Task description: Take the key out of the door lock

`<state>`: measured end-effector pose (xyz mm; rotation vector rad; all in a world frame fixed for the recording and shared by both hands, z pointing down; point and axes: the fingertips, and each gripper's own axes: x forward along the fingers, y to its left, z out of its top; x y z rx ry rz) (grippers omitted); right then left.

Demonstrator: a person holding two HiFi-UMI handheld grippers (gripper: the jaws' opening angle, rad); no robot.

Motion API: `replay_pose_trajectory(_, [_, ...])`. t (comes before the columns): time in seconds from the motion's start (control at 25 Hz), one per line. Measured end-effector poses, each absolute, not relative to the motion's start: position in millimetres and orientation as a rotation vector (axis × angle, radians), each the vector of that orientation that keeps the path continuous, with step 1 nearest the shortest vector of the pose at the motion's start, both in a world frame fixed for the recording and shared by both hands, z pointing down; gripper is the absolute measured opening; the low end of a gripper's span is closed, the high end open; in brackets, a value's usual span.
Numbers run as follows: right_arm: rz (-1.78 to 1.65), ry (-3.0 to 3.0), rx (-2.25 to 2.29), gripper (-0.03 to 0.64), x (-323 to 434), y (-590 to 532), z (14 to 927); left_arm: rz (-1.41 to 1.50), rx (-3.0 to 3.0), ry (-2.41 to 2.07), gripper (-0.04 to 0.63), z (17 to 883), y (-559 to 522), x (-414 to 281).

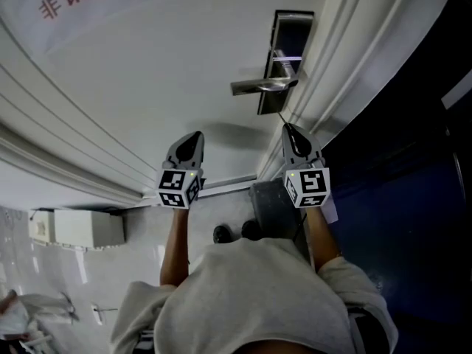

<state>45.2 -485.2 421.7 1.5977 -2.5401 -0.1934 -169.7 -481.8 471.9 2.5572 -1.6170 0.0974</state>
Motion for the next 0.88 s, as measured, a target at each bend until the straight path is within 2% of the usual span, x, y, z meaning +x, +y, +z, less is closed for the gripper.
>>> replay_pose_trajectory(0.44, [-0.149, -2.646, 1.492, 0.029, -2, -486, 436, 0.085, 2.455, -1.768, 0.017, 470, -464, -216])
replay_pose_trajectory(0.88, [-0.166, -2.668, 1.449, 0.029, -17, -492, 433, 0.059, 2.394, -1.830, 0.017, 473, -454, -234])
